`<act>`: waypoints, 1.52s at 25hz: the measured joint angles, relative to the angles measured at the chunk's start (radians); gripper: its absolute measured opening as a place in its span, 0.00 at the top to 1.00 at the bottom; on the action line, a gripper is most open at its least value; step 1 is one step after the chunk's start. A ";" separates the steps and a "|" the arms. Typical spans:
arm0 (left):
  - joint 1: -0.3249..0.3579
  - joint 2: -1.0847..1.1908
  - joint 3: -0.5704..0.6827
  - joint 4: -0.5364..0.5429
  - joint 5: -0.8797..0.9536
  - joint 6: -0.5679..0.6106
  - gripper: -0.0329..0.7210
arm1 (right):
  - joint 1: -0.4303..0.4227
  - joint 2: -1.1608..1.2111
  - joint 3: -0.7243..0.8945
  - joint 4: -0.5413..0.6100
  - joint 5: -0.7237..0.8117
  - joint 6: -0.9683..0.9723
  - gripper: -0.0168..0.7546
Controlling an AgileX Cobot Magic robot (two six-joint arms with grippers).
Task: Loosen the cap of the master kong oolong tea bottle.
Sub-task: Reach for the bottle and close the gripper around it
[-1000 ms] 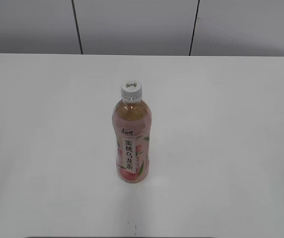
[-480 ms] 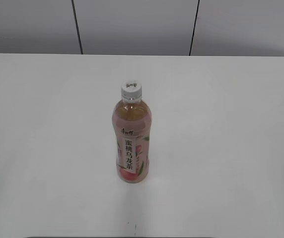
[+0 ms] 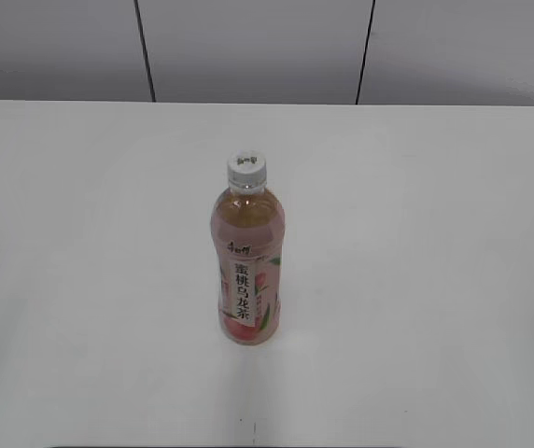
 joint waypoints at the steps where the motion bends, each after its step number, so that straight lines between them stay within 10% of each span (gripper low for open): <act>1: 0.000 0.000 0.000 0.000 0.000 0.000 0.34 | 0.000 0.000 0.000 0.000 0.000 0.000 0.27; 38: -0.021 1.275 -0.033 -0.128 -1.430 -0.001 0.34 | 0.000 0.000 0.000 0.000 -0.001 0.000 0.27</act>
